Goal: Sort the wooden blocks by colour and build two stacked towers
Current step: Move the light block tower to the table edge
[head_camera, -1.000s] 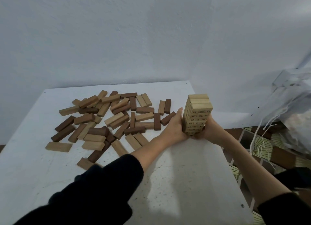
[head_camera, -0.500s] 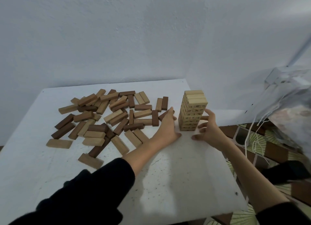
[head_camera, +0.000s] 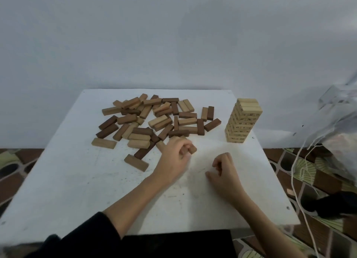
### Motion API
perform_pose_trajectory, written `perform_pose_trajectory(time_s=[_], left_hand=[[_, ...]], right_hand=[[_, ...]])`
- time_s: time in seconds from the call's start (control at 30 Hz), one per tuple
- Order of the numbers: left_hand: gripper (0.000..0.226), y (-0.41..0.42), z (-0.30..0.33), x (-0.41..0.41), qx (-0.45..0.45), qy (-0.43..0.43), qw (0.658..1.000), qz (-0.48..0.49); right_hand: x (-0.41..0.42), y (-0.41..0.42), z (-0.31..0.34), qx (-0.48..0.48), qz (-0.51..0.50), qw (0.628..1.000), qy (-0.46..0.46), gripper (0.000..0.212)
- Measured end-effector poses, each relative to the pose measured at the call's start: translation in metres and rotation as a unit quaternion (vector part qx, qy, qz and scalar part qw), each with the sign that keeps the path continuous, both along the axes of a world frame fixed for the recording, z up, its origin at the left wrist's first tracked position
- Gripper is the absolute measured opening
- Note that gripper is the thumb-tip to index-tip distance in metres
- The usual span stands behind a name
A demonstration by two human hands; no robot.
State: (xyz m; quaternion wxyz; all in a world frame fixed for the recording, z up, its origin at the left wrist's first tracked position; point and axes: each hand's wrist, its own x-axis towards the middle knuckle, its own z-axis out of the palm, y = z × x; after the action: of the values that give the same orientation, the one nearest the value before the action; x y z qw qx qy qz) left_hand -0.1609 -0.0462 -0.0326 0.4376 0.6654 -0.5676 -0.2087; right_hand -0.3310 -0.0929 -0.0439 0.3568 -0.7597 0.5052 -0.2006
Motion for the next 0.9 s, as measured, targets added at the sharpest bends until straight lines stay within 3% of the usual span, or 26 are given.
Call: perform_pose_trajectory(time_s=[0.13, 0.23, 0.5, 0.63, 0.8, 0.9], left_hand=[[0.029, 0.044, -0.008, 0.035, -0.006, -0.094, 0.99, 0.103], [0.044, 0.065, -0.02, 0.052, 0.009, -0.157, 0.966, 0.203], [0.059, 0.077, -0.028, 0.08, 0.055, -0.057, 0.954, 0.287], [0.054, 0.087, -0.029, 0.1, 0.06, 0.004, 0.963, 0.262], [0.059, 0.096, -0.027, 0.115, 0.083, 0.03, 0.987, 0.135], [0.07, 0.091, -0.022, 0.12, 0.109, 0.033, 0.99, 0.078]], right_hand=[[0.042, 0.026, -0.011, -0.085, 0.091, 0.992, -0.009, 0.021], [0.073, 0.037, -0.011, -0.135, 0.14, 0.981, 0.017, 0.019], [0.144, 0.051, -0.001, -0.229, 0.213, 0.934, 0.175, 0.048], [0.158, 0.053, -0.01, -0.273, 0.213, 0.917, 0.197, 0.054], [0.143, 0.048, -0.015, -0.297, 0.224, 0.927, 0.045, 0.041], [0.14, 0.036, -0.011, -0.248, 0.159, 0.954, 0.054, 0.044]])
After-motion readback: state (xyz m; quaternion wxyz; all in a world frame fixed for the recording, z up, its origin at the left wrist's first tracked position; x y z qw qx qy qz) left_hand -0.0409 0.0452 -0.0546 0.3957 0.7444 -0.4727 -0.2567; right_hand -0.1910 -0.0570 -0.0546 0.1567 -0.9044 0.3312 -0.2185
